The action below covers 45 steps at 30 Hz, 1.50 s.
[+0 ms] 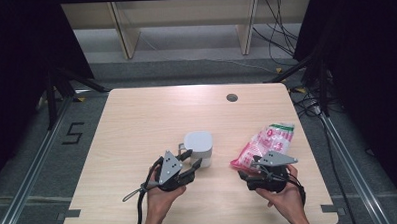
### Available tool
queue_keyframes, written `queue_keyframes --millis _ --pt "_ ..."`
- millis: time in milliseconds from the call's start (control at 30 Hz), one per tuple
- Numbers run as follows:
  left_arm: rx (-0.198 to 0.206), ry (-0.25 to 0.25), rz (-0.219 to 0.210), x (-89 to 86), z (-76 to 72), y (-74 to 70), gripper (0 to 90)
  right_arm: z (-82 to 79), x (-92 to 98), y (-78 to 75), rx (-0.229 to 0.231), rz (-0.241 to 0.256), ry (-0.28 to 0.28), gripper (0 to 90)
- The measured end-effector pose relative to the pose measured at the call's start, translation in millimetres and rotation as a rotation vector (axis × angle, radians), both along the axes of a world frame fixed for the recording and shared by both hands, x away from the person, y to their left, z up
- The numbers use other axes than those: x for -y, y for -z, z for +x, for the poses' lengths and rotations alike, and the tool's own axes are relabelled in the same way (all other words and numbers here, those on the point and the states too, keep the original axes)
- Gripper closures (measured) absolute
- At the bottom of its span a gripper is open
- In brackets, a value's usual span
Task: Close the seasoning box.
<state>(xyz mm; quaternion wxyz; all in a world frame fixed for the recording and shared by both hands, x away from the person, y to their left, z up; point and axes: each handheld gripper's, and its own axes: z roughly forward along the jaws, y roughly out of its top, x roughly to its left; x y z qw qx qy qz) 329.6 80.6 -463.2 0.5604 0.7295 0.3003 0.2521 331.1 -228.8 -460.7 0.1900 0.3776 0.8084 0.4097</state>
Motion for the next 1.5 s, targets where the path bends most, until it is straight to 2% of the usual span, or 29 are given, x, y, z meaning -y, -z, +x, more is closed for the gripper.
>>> queue_keyframes --millis 33,67,100,200,267,300,367,433,500,567,600,667,733,800,833,867,900,967,1000,1033,1100,1133,1167,1267,1333,1367,1400,1467,1500 --pt "-0.004 -0.005 -0.005 0.0 -1.5 0.6 51.3 0.2 0.2 0.1 0.001 -0.005 -0.009 24.8" --pt "0.011 -0.004 -0.015 -0.4 -2.1 2.1 51.1 0.2 -0.1 0.6 0.009 -0.004 -0.008 24.8" --pt "0.004 -0.017 -0.003 -1.7 -4.1 2.2 49.8 -1.0 -1.0 0.4 -0.005 0.002 -0.007 24.8" --pt "0.000 -0.016 -0.021 -1.6 -5.4 5.5 45.2 -0.3 -0.9 0.7 0.017 -0.004 -0.023 24.7" --pt "-0.017 -0.032 -0.027 -1.4 -8.6 7.0 44.4 -2.3 -2.1 0.8 -0.001 0.007 -0.008 24.6" --pt "-0.004 -0.032 -0.010 -2.9 -9.9 7.3 44.3 -2.2 -1.9 1.1 0.003 0.007 -0.012 24.6" --pt "-0.008 -0.035 -0.011 -3.3 -11.9 8.6 42.9 -3.8 -2.7 1.2 -0.012 0.015 -0.004 24.6" --pt "-0.007 -0.036 -0.002 -3.6 -14.6 9.9 41.5 -1.9 -1.5 1.6 0.011 0.004 -0.025 24.6" --pt "-0.016 -0.036 -0.026 -2.5 -17.6 11.6 41.3 -2.8 -1.2 1.3 0.009 0.006 -0.022 24.6" --pt "-0.018 -0.036 -0.016 -2.7 -19.5 12.6 40.3 -4.0 -1.4 1.1 -0.001 0.009 -0.008 24.6" --pt "-0.015 -0.026 -0.003 -3.5 -20.0 13.0 39.1 -3.1 -0.8 1.2 0.019 0.002 -0.016 24.6" --pt "-0.026 -0.025 0.017 -5.1 -23.0 15.5 38.3 -4.5 -1.7 0.8 0.005 0.008 -0.017 24.6" --pt "-0.040 -0.029 0.023 -6.2 -25.1 18.6 37.3 -4.1 -1.5 1.0 0.018 0.011 -0.031 24.6" --pt "-0.043 -0.023 0.018 -6.7 -26.6 21.5 36.5 -5.5 -2.2 1.1 0.028 0.010 -0.036 24.5" --pt "-0.053 -0.025 0.019 -7.1 -28.5 22.9 36.0 -6.9 -2.4 1.0 0.009 0.013 -0.030 24.5" --pt "-0.054 -0.026 0.031 -7.6 -30.0 23.2 35.3 -7.1 -2.0 1.5 0.027 0.009 -0.034 24.5" --pt "-0.071 -0.027 0.022 -6.6 -32.2 24.9 34.9 -8.2 -2.5 1.7 0.021 0.013 -0.033 24.5" --pt "-0.073 -0.025 0.019 -4.4 -34.9 26.8 34.3 -9.9 -1.6 1.9 0.022 0.013 -0.039 24.4" --pt "-0.071 -0.016 0.014 -2.4 -35.0 28.8 34.2 -12.1 -2.0 1.7 -0.001 0.019 -0.032 24.4" --pt "-0.076 -0.012 0.030 -1.1 -36.6 29.6 33.8 -11.6 -0.9 2.0 0.015 0.012 -0.046 24.4" --pt "-0.092 0.000 0.023 3.1 -37.2 32.3 33.3 -13.0 -0.5 2.9 0.020 0.014 -0.050 24.0" --pt "-0.098 0.001 0.037 4.1 -38.0 32.4 33.0 -15.5 -1.1 3.2 0.004 0.034 -0.039 23.9" --pt "-0.094 0.009 0.036 5.4 -37.5 33.5 32.8 -14.8 0.1 3.7 0.015 0.025 -0.060 23.7" --pt "-0.107 0.018 0.054 8.9 -39.8 35.3 32.0 -17.5 1.2 4.5 0.018 0.028 -0.059 23.4" --pt "-0.103 0.018 0.034 11.9 -40.5 37.9 31.5 -20.0 1.0 5.3 0.001 0.039 -0.064 23.3" --pt "-0.116 0.022 0.054 11.7 -41.6 37.9 31.0 -20.9 1.0 5.9 0.010 0.036 -0.072 23.3" --pt "-0.114 0.026 0.048 12.7 -41.2 39.5 30.7 -21.4 1.4 6.3 -0.003 0.036 -0.088 23.4" --pt "-0.121 0.025 0.052 13.4 -41.6 41.3 30.4 -26.4 0.3 6.5 -0.019 0.045 -0.060 23.4" --pt "-0.119 0.019 0.046 14.3 -42.2 42.5 30.4 -25.7 1.7 6.7 -0.009 0.037 -0.080 23.4"
